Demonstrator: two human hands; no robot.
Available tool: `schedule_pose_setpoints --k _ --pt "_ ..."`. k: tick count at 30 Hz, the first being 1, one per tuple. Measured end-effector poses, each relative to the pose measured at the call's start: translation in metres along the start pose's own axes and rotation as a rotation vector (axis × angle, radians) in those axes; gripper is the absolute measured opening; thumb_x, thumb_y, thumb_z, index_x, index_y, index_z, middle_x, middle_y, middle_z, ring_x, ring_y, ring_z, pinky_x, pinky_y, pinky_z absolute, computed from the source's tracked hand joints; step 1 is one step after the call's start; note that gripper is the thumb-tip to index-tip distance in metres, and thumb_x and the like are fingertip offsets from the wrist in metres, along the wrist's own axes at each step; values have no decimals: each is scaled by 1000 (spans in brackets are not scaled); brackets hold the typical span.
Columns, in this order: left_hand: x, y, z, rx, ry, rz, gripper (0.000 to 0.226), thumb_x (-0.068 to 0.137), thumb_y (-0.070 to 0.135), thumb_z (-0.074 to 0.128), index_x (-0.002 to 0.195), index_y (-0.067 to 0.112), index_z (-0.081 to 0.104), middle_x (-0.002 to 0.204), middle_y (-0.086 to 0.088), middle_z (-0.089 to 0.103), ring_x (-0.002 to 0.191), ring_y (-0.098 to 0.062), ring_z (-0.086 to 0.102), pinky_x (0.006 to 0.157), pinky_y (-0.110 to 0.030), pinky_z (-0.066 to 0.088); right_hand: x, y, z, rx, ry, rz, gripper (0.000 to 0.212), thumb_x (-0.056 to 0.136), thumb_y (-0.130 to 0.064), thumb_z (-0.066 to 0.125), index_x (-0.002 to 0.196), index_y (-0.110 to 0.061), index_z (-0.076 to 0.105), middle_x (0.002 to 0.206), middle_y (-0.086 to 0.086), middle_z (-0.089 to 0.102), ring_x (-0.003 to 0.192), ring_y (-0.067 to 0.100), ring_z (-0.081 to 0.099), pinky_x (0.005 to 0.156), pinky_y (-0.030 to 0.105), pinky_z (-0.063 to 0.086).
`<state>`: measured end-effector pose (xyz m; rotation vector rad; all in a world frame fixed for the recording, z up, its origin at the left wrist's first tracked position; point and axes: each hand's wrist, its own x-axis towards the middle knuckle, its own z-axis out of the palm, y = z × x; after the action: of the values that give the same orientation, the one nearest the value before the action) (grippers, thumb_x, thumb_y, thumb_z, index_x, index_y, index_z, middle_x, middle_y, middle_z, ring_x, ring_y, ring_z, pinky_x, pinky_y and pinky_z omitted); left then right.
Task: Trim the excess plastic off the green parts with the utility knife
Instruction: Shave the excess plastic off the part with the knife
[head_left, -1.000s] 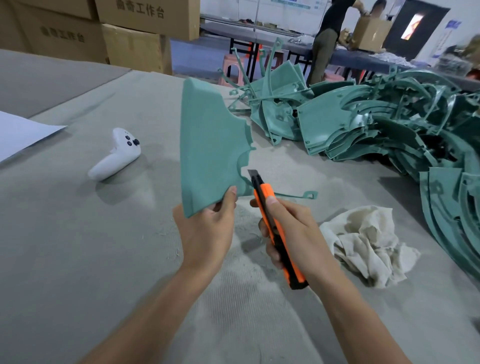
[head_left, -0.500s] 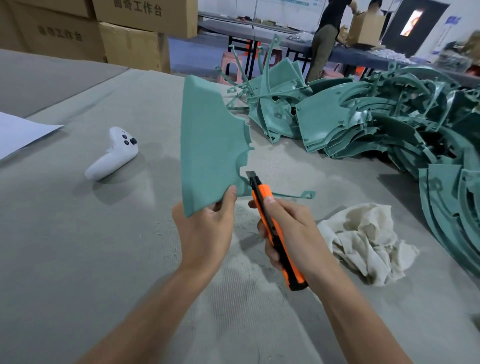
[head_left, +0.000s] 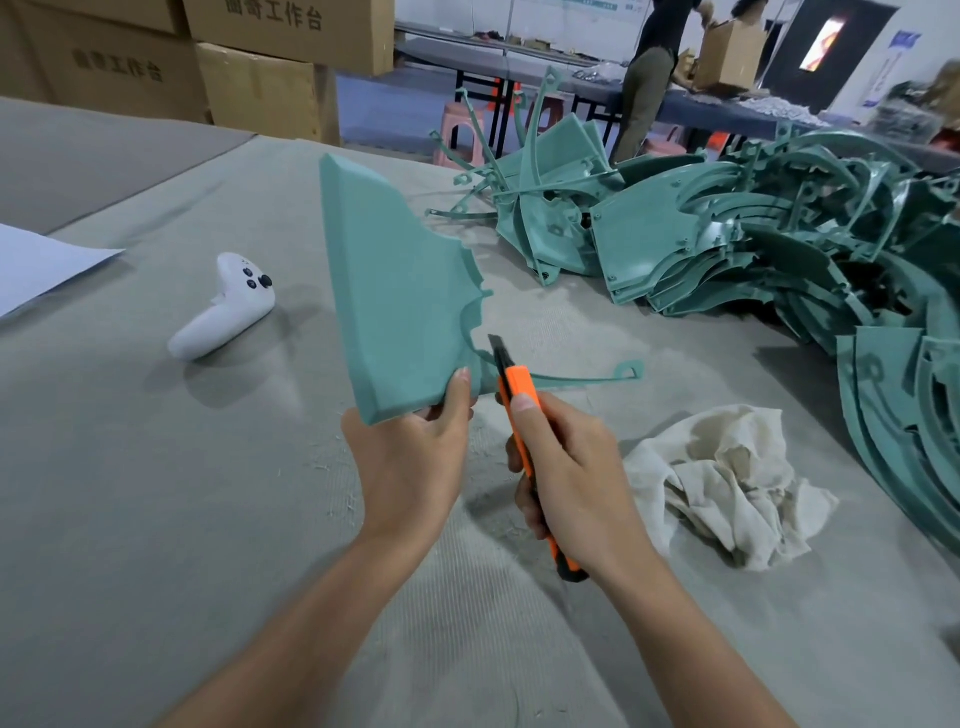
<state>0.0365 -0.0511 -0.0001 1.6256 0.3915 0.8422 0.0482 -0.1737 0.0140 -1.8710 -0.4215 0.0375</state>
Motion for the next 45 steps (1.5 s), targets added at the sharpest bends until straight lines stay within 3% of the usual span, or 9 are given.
schedule_pose_setpoints --k 9,15,23,27,32,34,37,41,45 --pt "-2 0 0 17 4 -60 27 84 42 58 58 39 62 66 14 72 77 -11 72 88 -45 51 -3 -1 6 36 -37 19 43 105 -36 41 92 2 56 60 -3 49 42 17 43 40 27 34" --pt "-2 0 2 -47 31 -60 23 86 33 63 63 34 64 66 13 72 70 -10 72 78 -42 57 -2 -4 5 137 33 61 43 105 -33 41 85 3 54 61 1 52 38 17 43 35 25 33" --pt "-3 -2 1 -2 38 -78 28 86 45 57 69 27 70 72 10 73 79 -9 71 87 -41 53 -5 -5 14 110 -23 44 40 106 -33 39 85 -5 57 59 -1 51 40 14 43 37 24 33" --pt "-4 -1 1 -19 39 -93 29 89 38 61 61 36 63 70 11 73 81 -12 72 92 -44 50 -3 -4 13 102 34 68 43 105 -34 39 88 0 58 59 -1 51 43 17 43 41 28 34" --pt "-7 7 1 122 44 -66 32 88 47 51 61 35 62 70 22 67 92 -8 65 99 -44 42 -5 -8 18 48 0 -7 40 106 -32 38 69 -29 54 58 -4 52 44 15 46 42 28 36" --pt "-5 6 1 77 39 -87 31 87 46 52 60 35 63 73 19 70 94 -11 66 99 -45 43 -4 -9 17 81 19 15 38 105 -32 38 74 -21 57 59 -4 52 44 16 46 40 28 37" --pt "-5 3 2 -2 13 -122 30 90 42 58 60 37 63 77 13 73 94 -15 69 99 -46 44 -2 -7 17 39 51 30 39 106 -31 37 80 -9 58 60 0 53 48 19 47 46 37 39" --pt "-5 6 2 88 77 -25 27 88 42 54 63 35 63 67 25 64 83 5 61 94 -37 45 -6 -7 21 -6 4 -37 39 106 -32 38 71 -24 53 58 -2 51 47 18 46 47 39 39" --pt "-5 0 3 30 -6 -106 29 93 41 56 72 28 70 80 16 73 98 -9 67 103 -41 41 -2 -4 21 -3 72 -17 38 106 -33 37 73 -20 53 59 1 52 49 24 47 50 47 43"
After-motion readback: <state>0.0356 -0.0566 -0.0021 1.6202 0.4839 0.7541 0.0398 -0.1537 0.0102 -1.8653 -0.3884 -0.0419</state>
